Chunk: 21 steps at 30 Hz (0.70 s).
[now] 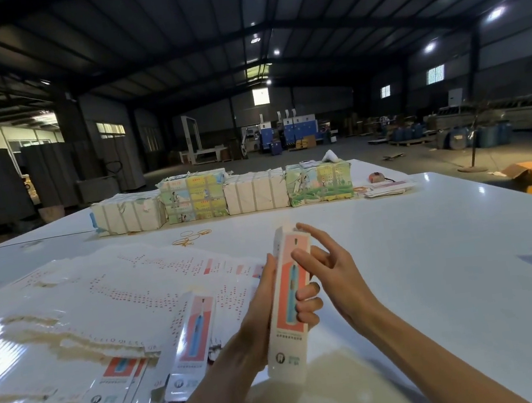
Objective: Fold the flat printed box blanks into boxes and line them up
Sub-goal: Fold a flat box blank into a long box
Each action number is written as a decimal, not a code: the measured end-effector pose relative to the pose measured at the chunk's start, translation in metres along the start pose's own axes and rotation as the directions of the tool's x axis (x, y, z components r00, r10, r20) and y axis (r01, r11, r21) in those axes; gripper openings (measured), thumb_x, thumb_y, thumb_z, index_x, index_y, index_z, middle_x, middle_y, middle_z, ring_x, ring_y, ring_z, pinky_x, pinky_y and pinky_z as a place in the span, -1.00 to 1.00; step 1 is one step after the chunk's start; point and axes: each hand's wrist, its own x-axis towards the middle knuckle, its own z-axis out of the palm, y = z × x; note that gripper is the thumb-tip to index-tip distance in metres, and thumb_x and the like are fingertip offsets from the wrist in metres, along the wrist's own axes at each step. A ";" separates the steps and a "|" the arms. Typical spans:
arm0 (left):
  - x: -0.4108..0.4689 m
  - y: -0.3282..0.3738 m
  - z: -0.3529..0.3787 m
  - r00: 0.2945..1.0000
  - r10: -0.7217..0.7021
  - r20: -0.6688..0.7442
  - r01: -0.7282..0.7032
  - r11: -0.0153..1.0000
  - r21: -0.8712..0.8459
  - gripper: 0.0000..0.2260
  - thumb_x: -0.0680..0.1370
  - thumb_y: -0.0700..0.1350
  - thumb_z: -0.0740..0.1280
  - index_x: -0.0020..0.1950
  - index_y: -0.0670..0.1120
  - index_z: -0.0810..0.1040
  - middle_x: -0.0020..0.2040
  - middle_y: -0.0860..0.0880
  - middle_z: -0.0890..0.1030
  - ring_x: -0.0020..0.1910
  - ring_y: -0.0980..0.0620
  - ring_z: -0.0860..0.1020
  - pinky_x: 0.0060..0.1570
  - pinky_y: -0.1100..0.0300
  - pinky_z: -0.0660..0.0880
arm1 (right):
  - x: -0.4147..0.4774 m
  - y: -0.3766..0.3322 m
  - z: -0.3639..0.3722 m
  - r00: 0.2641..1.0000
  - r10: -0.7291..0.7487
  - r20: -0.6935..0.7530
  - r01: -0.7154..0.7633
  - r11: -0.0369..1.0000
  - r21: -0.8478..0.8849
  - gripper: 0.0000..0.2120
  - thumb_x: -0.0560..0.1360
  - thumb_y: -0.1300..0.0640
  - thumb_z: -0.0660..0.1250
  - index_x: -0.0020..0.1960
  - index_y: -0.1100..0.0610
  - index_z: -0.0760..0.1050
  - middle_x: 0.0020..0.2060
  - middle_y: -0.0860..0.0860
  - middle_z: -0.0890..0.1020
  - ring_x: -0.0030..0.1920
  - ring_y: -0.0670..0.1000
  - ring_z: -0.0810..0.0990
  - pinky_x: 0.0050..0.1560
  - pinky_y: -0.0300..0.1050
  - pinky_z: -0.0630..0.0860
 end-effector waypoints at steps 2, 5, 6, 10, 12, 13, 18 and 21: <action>-0.001 -0.001 0.002 0.981 0.028 -0.191 0.002 0.988 0.158 -0.36 0.41 0.32 0.58 0.21 -0.12 0.53 -0.12 -0.18 0.70 -0.21 -0.12 0.73 -0.19 0.05 0.70 | 0.000 0.000 -0.002 1.000 0.019 0.001 -0.019 0.999 0.035 -0.55 0.64 0.01 0.41 0.49 -0.24 0.43 0.18 -0.01 0.73 0.12 0.10 0.76 0.02 0.04 0.73; 0.003 -0.001 0.012 0.904 0.266 -0.335 -0.138 0.922 0.361 -0.37 0.43 0.31 0.55 0.29 -0.06 0.49 -0.07 -0.17 0.70 -0.14 -0.14 0.74 -0.15 -0.02 0.70 | 0.000 -0.004 -0.005 0.998 0.006 -0.060 -0.005 1.000 0.021 -0.52 0.64 0.01 0.41 0.48 -0.29 0.39 0.09 -0.11 0.76 0.06 0.05 0.78 -0.09 -0.06 0.73; 0.003 0.000 0.013 0.835 0.381 -0.396 -0.154 0.854 0.497 -0.40 0.50 0.33 0.46 0.41 0.06 0.44 0.03 -0.12 0.72 -0.04 -0.16 0.75 -0.11 -0.06 0.71 | -0.001 -0.005 -0.005 0.997 -0.006 -0.078 0.007 1.000 0.010 -0.52 0.63 0.01 0.42 0.47 -0.30 0.38 0.06 -0.16 0.76 0.04 0.02 0.78 -0.13 -0.12 0.72; -0.003 0.003 0.025 0.759 0.618 -0.207 -0.130 0.455 0.881 -0.25 0.53 0.31 0.39 0.55 0.54 -0.03 0.40 0.34 0.49 0.20 0.06 0.69 -0.08 0.11 0.71 | -0.002 -0.006 -0.001 0.995 -0.016 -0.094 0.016 1.000 -0.002 -0.49 0.61 0.03 0.46 0.46 -0.24 0.35 0.04 -0.19 0.76 0.04 -0.02 0.77 -0.14 -0.15 0.71; -0.006 0.002 0.032 0.796 0.588 -0.145 -0.032 0.281 0.959 -0.14 0.45 0.38 0.44 0.45 0.67 -0.17 0.29 0.70 0.30 0.21 0.49 0.53 -0.20 0.51 0.55 | -0.003 -0.007 -0.004 0.997 -0.020 -0.071 0.020 1.000 -0.003 -0.47 0.60 0.02 0.47 0.47 -0.20 0.32 0.06 -0.06 0.77 0.06 0.04 0.77 -0.01 -0.07 0.73; -0.007 0.002 0.032 0.814 0.564 -0.143 -0.018 0.270 0.963 -0.13 0.44 0.38 0.45 0.43 0.68 -0.19 0.22 0.77 0.25 0.18 0.62 0.45 -0.24 0.59 0.47 | -0.003 -0.008 -0.006 0.998 -0.028 -0.059 0.027 0.999 -0.019 -0.45 0.59 0.00 0.47 0.48 -0.19 0.31 0.06 -0.03 0.77 0.07 0.05 0.77 0.04 -0.05 0.72; -0.009 0.002 0.020 0.854 0.484 -0.188 0.041 0.298 0.954 -0.12 0.49 0.25 0.48 0.59 0.45 -0.08 0.44 0.28 0.45 0.27 0.22 0.60 -0.10 0.31 0.62 | -0.001 -0.006 -0.010 0.999 -0.040 -0.031 0.037 0.996 -0.083 -0.42 0.53 -0.05 0.54 0.44 -0.23 0.34 0.02 -0.09 0.77 0.04 0.02 0.78 -0.03 -0.20 0.70; -0.012 0.000 0.021 0.848 0.487 -0.210 0.046 0.326 0.944 -0.11 0.47 0.29 0.47 0.58 0.50 -0.10 0.52 0.19 0.41 0.32 0.04 0.61 0.12 0.08 0.65 | 0.002 -0.001 -0.010 0.998 -0.050 -0.043 0.045 0.993 -0.108 -0.49 0.54 -0.04 0.53 0.41 -0.21 0.41 0.01 -0.10 0.77 0.02 0.01 0.78 -0.05 -0.17 0.71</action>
